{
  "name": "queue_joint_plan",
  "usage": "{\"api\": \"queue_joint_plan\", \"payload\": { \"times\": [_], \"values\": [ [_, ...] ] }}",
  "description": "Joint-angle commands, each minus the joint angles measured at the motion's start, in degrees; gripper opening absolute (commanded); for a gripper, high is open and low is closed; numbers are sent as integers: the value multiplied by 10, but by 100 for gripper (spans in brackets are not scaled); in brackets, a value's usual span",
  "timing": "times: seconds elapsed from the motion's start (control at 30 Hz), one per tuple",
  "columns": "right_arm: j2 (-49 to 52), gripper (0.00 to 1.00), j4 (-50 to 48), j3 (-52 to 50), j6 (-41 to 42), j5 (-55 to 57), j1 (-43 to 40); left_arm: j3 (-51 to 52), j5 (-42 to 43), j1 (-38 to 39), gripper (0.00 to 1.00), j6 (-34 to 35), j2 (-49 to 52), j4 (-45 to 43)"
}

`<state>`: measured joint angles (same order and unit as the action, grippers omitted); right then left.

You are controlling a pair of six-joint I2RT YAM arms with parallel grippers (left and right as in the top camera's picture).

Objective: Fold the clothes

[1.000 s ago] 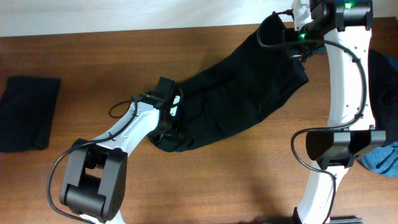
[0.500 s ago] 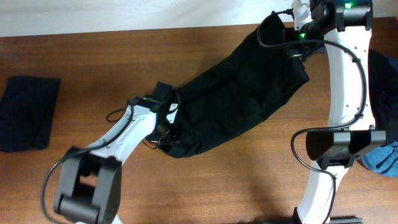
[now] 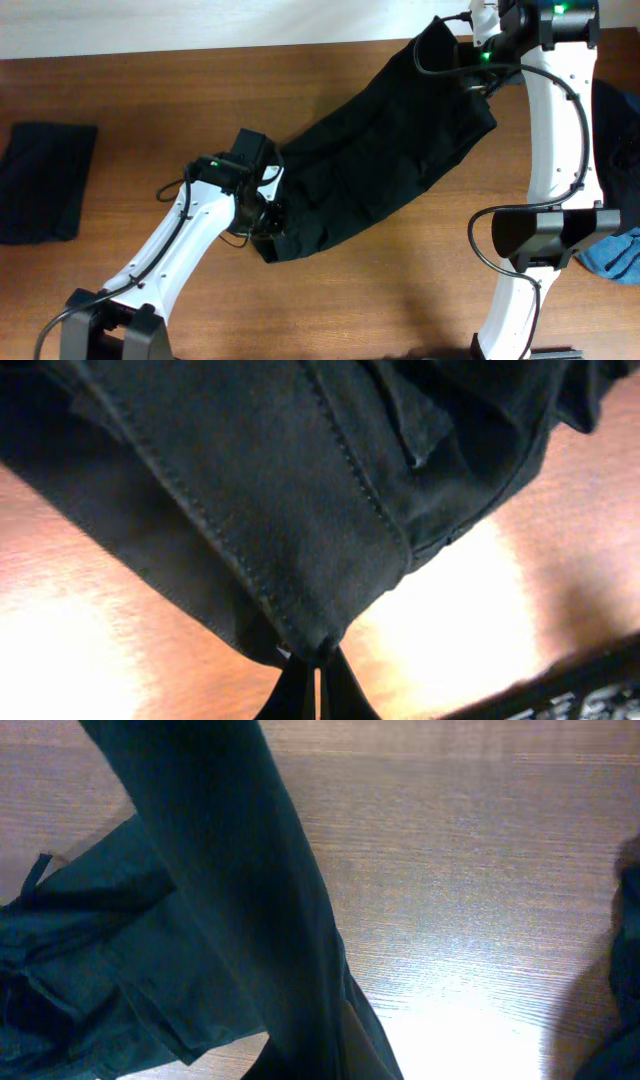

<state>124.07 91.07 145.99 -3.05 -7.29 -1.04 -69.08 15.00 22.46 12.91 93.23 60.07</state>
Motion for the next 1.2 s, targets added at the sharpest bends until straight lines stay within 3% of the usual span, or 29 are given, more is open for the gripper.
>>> {"api": "queue_joint_plan", "payload": {
  "times": [0.0,0.27,0.63,0.77,0.97,1.17],
  "values": [
    [-8,4,-9,-16,4,5,3,25,47,23,0,8,-3,4],
    [-8,4,-36,-45,4,5,3,99,59,79,0,53,-3,-34],
    [-8,4,-39,-45,4,5,3,229,144,147,4,74,-3,-196],
    [-8,4,-40,-45,3,5,3,205,155,138,19,74,-4,-186],
    [-8,4,-39,-45,4,4,3,90,131,94,24,67,-28,-122],
    [-8,5,-39,-45,3,4,3,16,-23,73,28,68,-57,-63]
  ]
}}
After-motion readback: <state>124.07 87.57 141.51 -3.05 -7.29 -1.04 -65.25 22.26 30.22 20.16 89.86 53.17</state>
